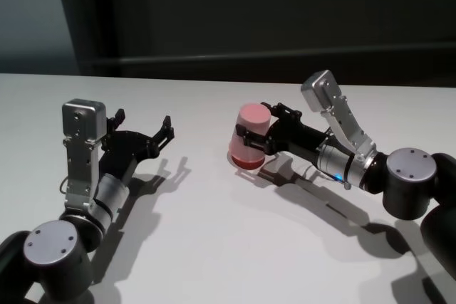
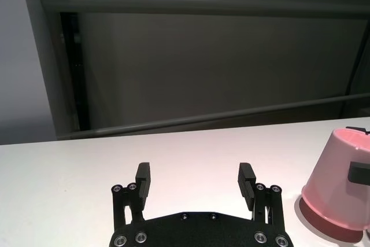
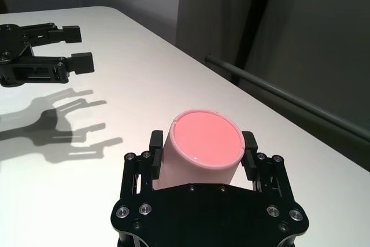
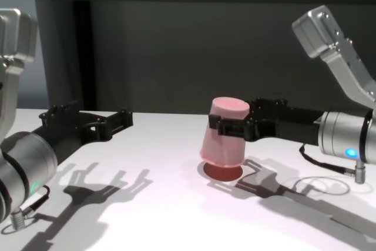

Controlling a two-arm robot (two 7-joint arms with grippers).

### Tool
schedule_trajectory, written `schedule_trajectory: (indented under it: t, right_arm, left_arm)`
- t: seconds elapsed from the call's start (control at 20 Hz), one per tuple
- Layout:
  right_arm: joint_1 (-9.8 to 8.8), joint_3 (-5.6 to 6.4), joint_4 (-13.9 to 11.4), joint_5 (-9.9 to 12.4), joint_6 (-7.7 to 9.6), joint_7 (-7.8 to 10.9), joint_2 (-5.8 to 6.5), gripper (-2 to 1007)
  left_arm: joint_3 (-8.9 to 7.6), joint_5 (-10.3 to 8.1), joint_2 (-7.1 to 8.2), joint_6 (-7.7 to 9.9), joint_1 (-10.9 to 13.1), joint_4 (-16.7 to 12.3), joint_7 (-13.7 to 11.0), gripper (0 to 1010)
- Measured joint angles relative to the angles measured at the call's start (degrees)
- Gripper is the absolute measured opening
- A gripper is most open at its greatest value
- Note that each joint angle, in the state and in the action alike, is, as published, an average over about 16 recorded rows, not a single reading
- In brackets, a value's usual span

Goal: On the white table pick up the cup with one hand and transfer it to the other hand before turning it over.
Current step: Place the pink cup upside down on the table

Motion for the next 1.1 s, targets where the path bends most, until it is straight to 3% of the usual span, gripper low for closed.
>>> schedule_trajectory:
  t: [0.35,0.75,0.9,1.1]
  right_arm:
    - [0.23,-0.26,2.0,-1.0,0.0,1.19,-1.09,810]
    - [0.28,0.62,3.1,-1.4,-0.73,1.91,-2.22,913]
    - [0.23,1.36,3.7,-1.4,-2.42,2.02,-2.77,953]
    - [0.23,2.92,5.4,-1.2,-6.94,1.64,-3.9,992]
  left_arm:
    - [0.0,0.0,0.0,0.0,0.0,0.0,0.0,1001]
    - [0.0,0.0,0.0,0.0,0.0,0.0,0.0,1001]
    - [0.0,0.0,0.0,0.0,0.0,0.0,0.0,1001]
    - [0.0,0.0,0.0,0.0,0.0,0.0,0.0,1001]
